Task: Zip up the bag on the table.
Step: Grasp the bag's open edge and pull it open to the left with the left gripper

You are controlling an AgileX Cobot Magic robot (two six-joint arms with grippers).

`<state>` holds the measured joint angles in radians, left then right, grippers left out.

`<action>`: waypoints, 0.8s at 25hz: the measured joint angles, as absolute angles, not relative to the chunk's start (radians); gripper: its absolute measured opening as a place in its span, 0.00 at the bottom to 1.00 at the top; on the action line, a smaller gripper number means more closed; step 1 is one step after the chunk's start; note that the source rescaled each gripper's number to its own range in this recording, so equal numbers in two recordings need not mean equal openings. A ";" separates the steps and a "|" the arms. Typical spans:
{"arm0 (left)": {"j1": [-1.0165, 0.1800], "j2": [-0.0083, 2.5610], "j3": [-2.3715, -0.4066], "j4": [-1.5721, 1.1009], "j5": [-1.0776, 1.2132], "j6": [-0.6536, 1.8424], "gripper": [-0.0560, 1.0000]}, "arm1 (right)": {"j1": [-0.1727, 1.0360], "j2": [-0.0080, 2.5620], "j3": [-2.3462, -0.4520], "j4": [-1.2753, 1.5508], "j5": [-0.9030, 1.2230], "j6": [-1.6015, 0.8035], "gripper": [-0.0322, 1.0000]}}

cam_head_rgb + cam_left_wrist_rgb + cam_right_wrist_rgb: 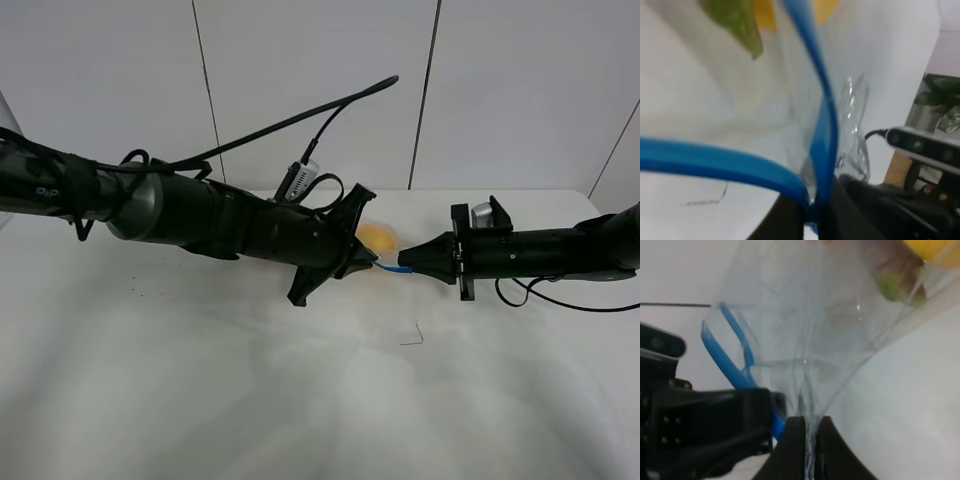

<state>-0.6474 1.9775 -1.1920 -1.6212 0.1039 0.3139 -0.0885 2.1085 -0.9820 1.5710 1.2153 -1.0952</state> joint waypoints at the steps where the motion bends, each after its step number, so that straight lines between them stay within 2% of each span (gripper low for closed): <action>1: -0.639 1.973 -1.190 -1.614 0.106 0.314 0.05 | -0.089 2.108 -0.982 1.572 1.215 -1.095 0.03; 10: -0.526 1.967 -1.182 -1.539 0.214 0.314 0.05 | -0.089 2.108 -0.982 1.575 1.214 -1.095 0.03; 20: -0.321 1.967 -1.182 -1.435 0.341 0.314 0.05 | -0.089 2.108 -0.982 1.579 1.214 -1.094 0.03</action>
